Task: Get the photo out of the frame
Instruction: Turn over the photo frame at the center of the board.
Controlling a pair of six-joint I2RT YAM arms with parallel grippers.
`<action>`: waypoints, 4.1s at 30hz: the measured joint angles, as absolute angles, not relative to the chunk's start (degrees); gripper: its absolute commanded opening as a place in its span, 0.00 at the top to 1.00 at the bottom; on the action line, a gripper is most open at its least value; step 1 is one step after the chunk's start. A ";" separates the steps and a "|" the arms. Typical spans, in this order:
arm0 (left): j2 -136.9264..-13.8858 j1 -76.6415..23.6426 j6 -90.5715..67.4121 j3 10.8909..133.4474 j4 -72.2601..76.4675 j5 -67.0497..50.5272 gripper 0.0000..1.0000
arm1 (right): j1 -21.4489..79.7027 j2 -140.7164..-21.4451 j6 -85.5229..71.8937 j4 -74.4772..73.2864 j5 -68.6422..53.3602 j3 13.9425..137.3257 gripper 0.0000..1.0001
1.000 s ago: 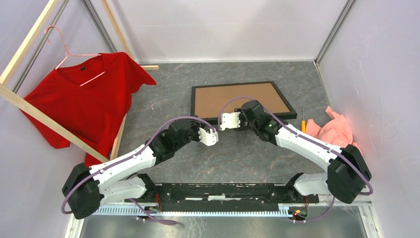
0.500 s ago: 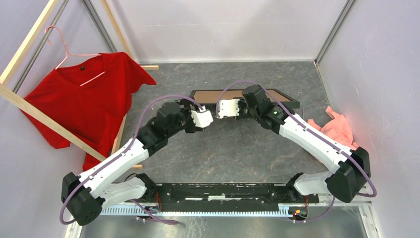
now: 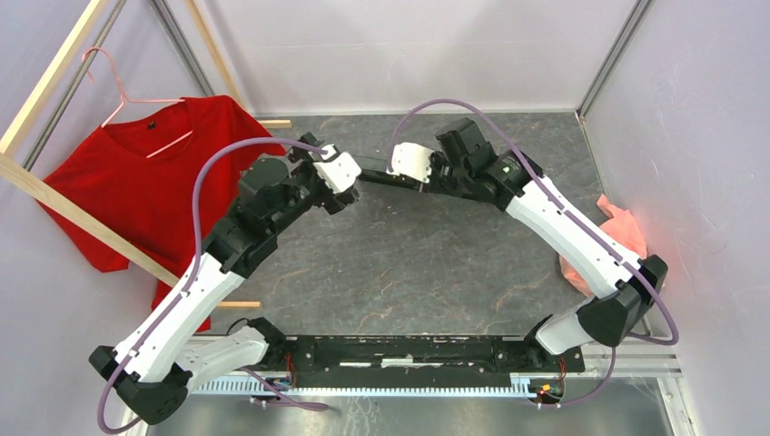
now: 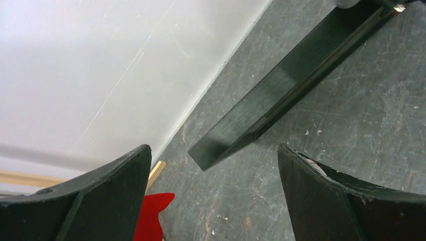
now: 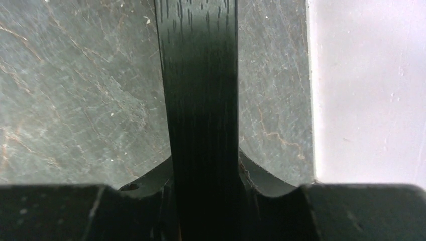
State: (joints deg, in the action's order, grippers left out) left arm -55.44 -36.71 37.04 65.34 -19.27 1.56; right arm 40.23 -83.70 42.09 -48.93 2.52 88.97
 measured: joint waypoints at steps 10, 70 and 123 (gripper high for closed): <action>-55.31 -35.35 33.01 68.31 -22.33 2.46 0.00 | 38.39 -89.21 33.15 -54.57 -0.32 99.90 1.00; -105.23 -27.14 -8.60 71.40 -7.27 -29.23 0.00 | -20.08 -97.21 -12.05 -21.21 -47.13 65.23 0.94; -125.95 -33.19 -21.12 89.10 -7.68 -19.53 0.30 | -18.52 -104.01 1.85 -16.82 -23.86 64.51 0.45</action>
State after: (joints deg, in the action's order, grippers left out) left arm -125.95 -33.19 -21.12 89.10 -7.68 -19.53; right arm -18.52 -104.01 1.85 -16.82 -23.86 64.51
